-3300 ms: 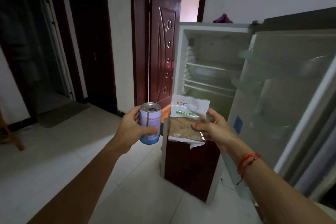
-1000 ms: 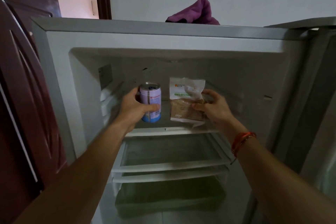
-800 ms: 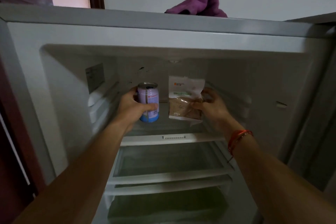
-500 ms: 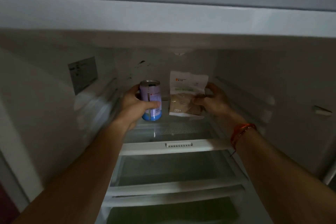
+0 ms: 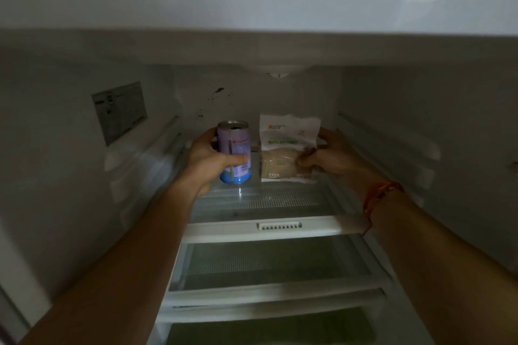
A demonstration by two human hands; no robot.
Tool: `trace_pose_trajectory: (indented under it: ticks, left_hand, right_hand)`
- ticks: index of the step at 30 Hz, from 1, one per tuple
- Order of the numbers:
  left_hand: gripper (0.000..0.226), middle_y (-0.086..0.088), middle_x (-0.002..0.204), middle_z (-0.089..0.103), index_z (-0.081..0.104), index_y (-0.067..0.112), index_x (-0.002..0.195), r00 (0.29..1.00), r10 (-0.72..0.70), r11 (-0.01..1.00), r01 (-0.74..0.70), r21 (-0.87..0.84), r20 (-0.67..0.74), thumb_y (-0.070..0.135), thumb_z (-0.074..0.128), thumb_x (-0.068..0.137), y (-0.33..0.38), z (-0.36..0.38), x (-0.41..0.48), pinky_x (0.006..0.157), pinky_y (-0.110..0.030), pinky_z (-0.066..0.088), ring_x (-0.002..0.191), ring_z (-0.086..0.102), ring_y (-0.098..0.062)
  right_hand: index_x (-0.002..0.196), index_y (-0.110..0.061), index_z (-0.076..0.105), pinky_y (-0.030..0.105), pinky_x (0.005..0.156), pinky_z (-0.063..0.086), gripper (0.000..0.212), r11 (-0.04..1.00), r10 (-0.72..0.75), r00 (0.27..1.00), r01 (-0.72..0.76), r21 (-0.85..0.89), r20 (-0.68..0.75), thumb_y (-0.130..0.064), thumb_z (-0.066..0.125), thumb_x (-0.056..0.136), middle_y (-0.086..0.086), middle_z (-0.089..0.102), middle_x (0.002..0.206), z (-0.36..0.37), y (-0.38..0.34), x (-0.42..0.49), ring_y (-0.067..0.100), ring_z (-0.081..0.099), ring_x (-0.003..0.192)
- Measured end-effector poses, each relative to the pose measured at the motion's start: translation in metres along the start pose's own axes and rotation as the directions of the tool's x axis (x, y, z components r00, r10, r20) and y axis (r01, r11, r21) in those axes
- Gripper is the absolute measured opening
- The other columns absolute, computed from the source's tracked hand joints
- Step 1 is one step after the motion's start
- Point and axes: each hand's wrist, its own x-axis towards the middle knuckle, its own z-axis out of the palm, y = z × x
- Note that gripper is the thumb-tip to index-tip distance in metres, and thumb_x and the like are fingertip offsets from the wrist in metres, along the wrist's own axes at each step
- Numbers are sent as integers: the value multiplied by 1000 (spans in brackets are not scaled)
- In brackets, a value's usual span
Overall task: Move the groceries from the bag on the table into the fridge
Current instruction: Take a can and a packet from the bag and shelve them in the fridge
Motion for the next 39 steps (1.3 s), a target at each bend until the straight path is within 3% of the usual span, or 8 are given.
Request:
trace_pose_trajectory:
  ticks: [4, 12, 16, 21, 26, 29, 31, 39]
  left_hand:
    - [54, -7, 101, 70, 61, 14, 108, 1000, 1, 1000, -1, 10, 6, -8, 83, 64, 2, -1, 0, 76, -33, 57, 89, 69, -18]
    - [52, -4, 98, 69, 60, 16, 104, 1000, 10, 999, -11, 33, 7, -8, 83, 65, 3, -1, -2, 74, -31, 57, 86, 68, -15]
    - [59, -4, 102, 68, 58, 16, 112, 1000, 6, 1000, -6, 26, 3, -6, 85, 64, 4, -3, -5, 76, -31, 57, 91, 67, -16]
    - [55, 4, 98, 67, 56, 26, 103, 1000, 27, 999, -27, 45, 10, -4, 84, 66, 5, -6, -10, 73, -24, 54, 91, 66, -10]
    - [55, 1, 105, 68, 55, 22, 113, 999, 42, 996, -43, 80, 14, 0, 83, 71, 7, -9, -19, 77, -24, 54, 100, 66, -14]
    - [66, -3, 116, 66, 53, 18, 123, 999, 44, 989, -43, 138, 1, 11, 87, 67, 8, -13, -28, 93, -39, 54, 108, 64, -19]
    - [83, -3, 126, 62, 48, 18, 133, 999, 43, 980, -39, 194, -17, 26, 90, 62, 12, -16, -38, 100, -46, 49, 116, 59, -20]
    - [88, -6, 150, 43, 36, 17, 148, 990, 128, 938, -101, 331, -61, 33, 84, 76, 32, -23, -92, 109, -35, 36, 136, 41, -22]
  right_hand:
    - [124, -8, 62, 21, 56, 58, 61, 1000, 8, 1000, -8, 11, -9, 25, 68, 73, 1, 68, 85, -1, 3, 2, 8, 67, 68]
    - [122, -9, 60, 16, 46, 49, 62, 998, 32, 999, -30, 48, -31, 28, 66, 73, 3, 67, 83, 3, -5, -2, 0, 66, 53]
    - [99, -14, 62, 12, 41, 44, 49, 1000, 9, 1000, -9, 23, 5, 28, 65, 74, 2, 65, 73, 3, -12, -10, -4, 61, 45]
    - [93, -15, 57, 11, 39, 42, 49, 999, -8, 1000, 8, 47, 3, 29, 64, 75, -7, 66, 50, 2, -11, -14, 1, 63, 43]
    - [116, 10, 62, 25, 58, 60, 43, 999, -50, 999, 50, 8, -20, 23, 70, 75, 22, 72, 96, 2, -9, -23, 13, 73, 65]
    - [135, -1, 54, 37, 90, 59, 72, 996, -22, 996, 15, -83, -82, -1, 87, 71, 15, 73, 112, 1, -5, -28, 17, 70, 95]
    - [153, -16, 35, 34, 97, 51, 95, 994, 32, 995, -42, -100, -93, -15, 88, 74, -1, 61, 126, 2, -8, -41, 17, 60, 110]
    - [159, -22, 25, 41, 116, 37, 95, 978, -14, 988, -20, -208, -156, -38, 81, 84, 3, 38, 159, 4, -17, -89, 25, 38, 145]
